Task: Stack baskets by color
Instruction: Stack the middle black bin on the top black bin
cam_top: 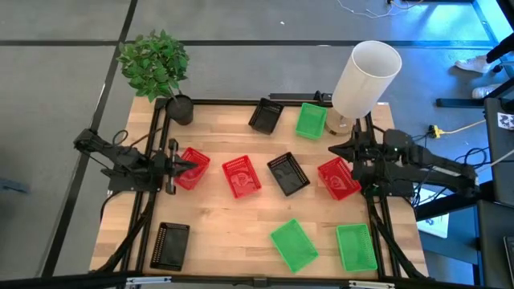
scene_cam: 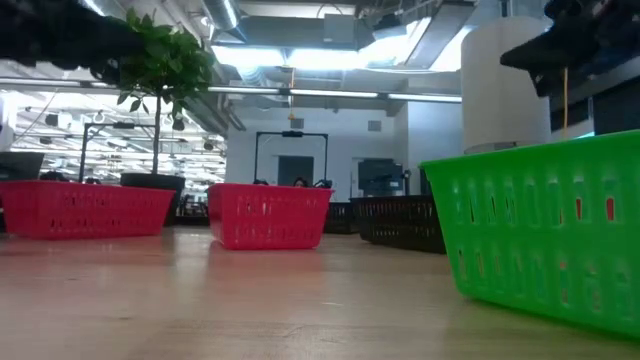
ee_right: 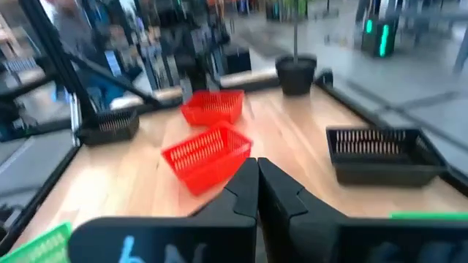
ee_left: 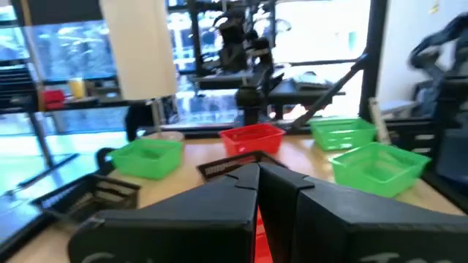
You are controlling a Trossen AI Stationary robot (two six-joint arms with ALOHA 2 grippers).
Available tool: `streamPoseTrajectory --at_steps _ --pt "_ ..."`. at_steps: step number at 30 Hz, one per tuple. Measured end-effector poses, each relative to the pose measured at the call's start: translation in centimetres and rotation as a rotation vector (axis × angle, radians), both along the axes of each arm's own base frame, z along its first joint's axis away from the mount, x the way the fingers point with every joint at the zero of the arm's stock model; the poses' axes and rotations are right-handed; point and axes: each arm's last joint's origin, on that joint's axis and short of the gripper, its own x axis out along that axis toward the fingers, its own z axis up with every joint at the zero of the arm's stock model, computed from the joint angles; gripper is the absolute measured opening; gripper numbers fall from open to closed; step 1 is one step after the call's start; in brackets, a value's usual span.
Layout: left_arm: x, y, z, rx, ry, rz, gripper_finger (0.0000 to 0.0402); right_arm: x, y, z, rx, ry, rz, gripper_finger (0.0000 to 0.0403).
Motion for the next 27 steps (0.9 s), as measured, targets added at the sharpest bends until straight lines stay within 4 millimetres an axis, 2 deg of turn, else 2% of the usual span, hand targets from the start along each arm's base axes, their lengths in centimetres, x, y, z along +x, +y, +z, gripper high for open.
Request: streamPoseTrajectory --at_steps 8,13,16,21,27 --pt "0.2 0.2 4.8 -0.022 0.196 0.106 0.0 3.0 -1.0 4.8 0.118 0.318 -0.115 0.0" --pt "1.4 -0.2 7.2 -0.078 0.348 0.192 0.0 5.1 -1.4 6.9 0.29 0.41 -0.189 0.0009" --pt "2.1 -0.5 8.2 -0.106 0.413 0.228 0.0 6.1 -1.7 7.4 0.357 0.475 -0.226 0.0024" --pt "2.6 -0.7 9.4 -0.175 0.453 0.248 0.0 7.7 -2.0 7.8 0.361 0.551 -0.233 0.0068" --pt "2.7 -0.8 9.5 -0.223 0.459 0.239 0.0 9.4 -2.4 7.1 0.389 0.609 -0.242 0.0129"
